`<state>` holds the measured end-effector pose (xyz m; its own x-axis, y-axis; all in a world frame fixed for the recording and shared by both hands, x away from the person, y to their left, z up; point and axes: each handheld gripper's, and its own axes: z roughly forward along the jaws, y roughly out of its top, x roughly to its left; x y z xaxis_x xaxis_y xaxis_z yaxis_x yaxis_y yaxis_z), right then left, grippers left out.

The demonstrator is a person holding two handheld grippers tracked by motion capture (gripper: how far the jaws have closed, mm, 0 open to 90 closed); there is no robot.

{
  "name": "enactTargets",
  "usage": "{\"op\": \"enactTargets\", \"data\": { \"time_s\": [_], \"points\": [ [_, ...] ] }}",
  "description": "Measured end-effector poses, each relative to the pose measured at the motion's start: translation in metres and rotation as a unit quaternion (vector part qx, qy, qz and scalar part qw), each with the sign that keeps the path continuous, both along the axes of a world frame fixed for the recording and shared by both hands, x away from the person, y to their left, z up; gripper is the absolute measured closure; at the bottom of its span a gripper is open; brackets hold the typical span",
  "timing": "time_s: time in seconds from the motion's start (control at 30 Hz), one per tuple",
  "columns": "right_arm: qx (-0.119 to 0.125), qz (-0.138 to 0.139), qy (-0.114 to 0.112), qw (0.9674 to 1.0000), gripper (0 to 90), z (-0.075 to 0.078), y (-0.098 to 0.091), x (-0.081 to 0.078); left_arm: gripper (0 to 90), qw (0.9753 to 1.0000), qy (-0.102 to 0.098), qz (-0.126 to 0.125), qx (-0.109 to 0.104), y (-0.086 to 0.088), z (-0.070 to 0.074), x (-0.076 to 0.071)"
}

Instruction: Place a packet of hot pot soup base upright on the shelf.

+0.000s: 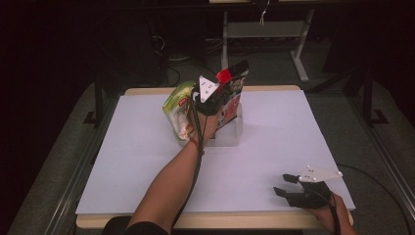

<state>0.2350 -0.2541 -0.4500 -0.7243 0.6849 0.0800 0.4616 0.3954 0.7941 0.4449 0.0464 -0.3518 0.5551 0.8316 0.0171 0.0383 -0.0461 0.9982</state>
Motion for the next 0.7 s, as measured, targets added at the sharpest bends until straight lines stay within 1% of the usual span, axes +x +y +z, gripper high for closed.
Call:
{"op": "enactTargets", "data": {
  "time_s": [0.1, 0.13, 0.17, 0.23, 0.3, 0.33, 0.37, 0.4, 0.43, 0.5, 0.53, 0.57, 0.6, 0.63, 0.67, 0.7],
  "points": [
    [-0.003, 0.002, 0.000, 1.0000, 39.0, -0.001, 0.001, 0.000, 80.9, 1.0000, 0.002, 0.007, -0.006, -0.003, -0.001, -0.002],
    [-0.004, 0.002, 0.000, 1.0000, 39.0, -0.001, 0.001, 0.000, 80.7, 0.9999, 0.004, 0.008, -0.014, -0.003, -0.002, -0.003],
    [-0.004, 0.002, 0.000, 1.0000, 39.0, -0.001, 0.001, 0.000, 80.0, 0.9996, 0.007, 0.007, -0.027, -0.002, -0.003, -0.003],
    [-0.005, 0.002, 0.000, 1.0000, 39.0, -0.001, 0.002, 0.000, 78.9, 0.9989, 0.016, 0.005, -0.043, 0.000, -0.005, -0.001],
    [-0.006, 0.004, 0.000, 1.0000, 39.0, -0.001, 0.003, 0.000, 77.9, 0.9984, 0.021, -0.001, -0.052, 0.003, -0.009, 0.000],
    [-0.006, 0.005, 0.000, 1.0000, 38.9, -0.001, 0.004, 0.000, 77.2, 0.9983, 0.020, -0.011, -0.053, 0.003, -0.010, 0.000],
    [-0.007, 0.005, 0.000, 1.0000, 38.9, -0.001, 0.005, 0.000, 75.5, 0.9982, 0.018, -0.024, -0.052, 0.004, -0.012, -0.001],
    [-0.008, 0.008, 0.000, 0.9999, 38.9, -0.001, 0.005, 0.000, 72.0, 0.9981, 0.013, -0.031, -0.052, 0.005, -0.013, -0.002],
    [-0.008, 0.009, 0.001, 0.9999, 38.9, -0.002, 0.006, 0.000, 69.7, 0.9977, 0.012, -0.039, -0.055, 0.005, -0.013, -0.004],
    [-0.009, 0.008, 0.003, 0.9999, 38.3, -0.002, 0.006, 0.001, 66.0, 0.9961, 0.016, -0.065, -0.056, 0.007, -0.014, -0.005],
    [-0.009, 0.008, 0.004, 0.9999, 38.1, -0.003, 0.006, 0.001, 63.7, 0.9960, 0.017, -0.073, -0.050, 0.007, -0.014, -0.006],
    [-0.010, 0.009, 0.004, 0.9999, 38.1, -0.003, 0.006, 0.001, 61.1, 0.9964, 0.019, -0.073, -0.039, 0.006, -0.015, -0.008],
    [-0.011, 0.009, 0.005, 0.9999, 38.1, -0.003, 0.006, 0.001, 58.3, 0.9963, 0.019, -0.077, -0.033, 0.007, -0.015, -0.009],
    [-0.012, 0.009, 0.003, 0.9999, 38.1, -0.003, 0.006, 0.001, 55.8, 0.9958, 0.021, -0.083, -0.033, 0.008, -0.017, -0.011],
    [-0.011, 0.010, 0.002, 0.9999, 38.0, -0.002, 0.006, 0.000, 54.4, 0.9952, 0.027, -0.089, -0.031, 0.010, -0.018, -0.012],
    [-0.010, 0.011, 0.002, 0.9999, 38.0, -0.002, 0.006, 0.000, 52.4, 0.9948, 0.036, -0.092, -0.025, 0.011, -0.020, -0.012]
  ]
}}
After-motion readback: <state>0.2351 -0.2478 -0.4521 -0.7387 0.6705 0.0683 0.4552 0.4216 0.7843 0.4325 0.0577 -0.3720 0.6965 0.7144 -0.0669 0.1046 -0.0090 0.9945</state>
